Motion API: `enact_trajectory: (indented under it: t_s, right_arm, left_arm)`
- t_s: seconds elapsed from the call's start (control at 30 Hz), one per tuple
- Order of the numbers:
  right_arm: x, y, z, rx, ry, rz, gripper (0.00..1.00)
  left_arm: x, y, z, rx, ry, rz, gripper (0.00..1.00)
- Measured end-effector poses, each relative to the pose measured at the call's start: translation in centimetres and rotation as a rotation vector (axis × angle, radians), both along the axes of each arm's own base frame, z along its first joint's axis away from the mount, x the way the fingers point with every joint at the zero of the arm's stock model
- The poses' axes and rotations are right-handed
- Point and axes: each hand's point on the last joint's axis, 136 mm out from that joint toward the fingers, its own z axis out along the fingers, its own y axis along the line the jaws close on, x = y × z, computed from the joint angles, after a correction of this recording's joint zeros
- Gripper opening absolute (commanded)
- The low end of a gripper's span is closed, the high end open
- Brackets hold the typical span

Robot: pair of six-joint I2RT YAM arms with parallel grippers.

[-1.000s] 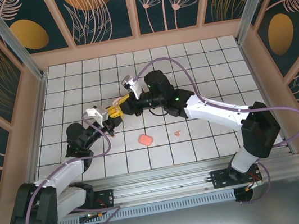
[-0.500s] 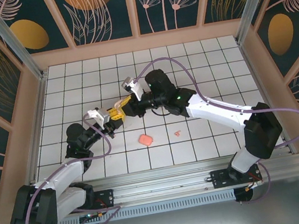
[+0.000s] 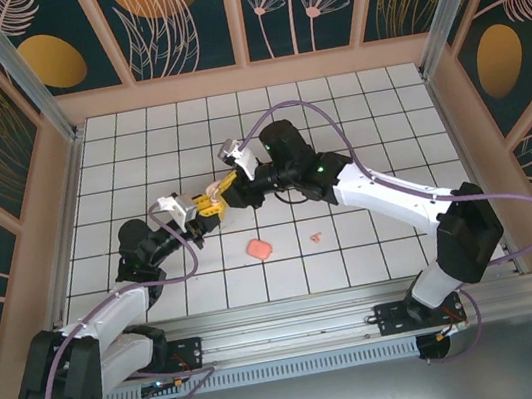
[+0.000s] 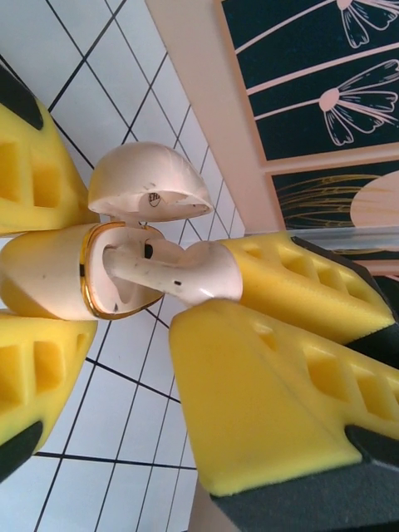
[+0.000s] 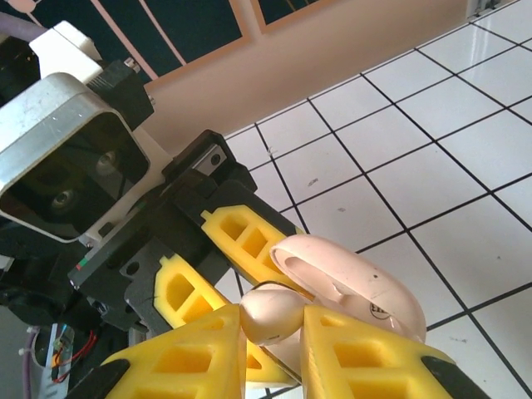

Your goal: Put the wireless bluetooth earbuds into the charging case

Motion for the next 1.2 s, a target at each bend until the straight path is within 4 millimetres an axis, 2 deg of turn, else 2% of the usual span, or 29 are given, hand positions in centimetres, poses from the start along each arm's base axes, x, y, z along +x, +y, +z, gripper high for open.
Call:
enact_trajectory:
  t_s: [0.23, 0.63, 1.2]
  right_arm:
    - [1.0, -1.0, -0.3, -0.047, -0.026, 0.003, 0.23]
    - [0.6, -0.9, -0.4, -0.082, -0.043, 0.056, 0.25]
    - [0.5, -1.2, 0.0, -0.080, -0.046, 0.045, 0.32]
  left_arm:
    - [-0.8, -0.4, 0.6, -0.004, -0.019, -0.044, 0.04]
    - [-1.0, -0.7, 0.8, -0.002, -0.031, -0.054, 0.04]
    - [-0.7, -0.7, 1.0, 0.018, -0.076, -0.038, 0.04]
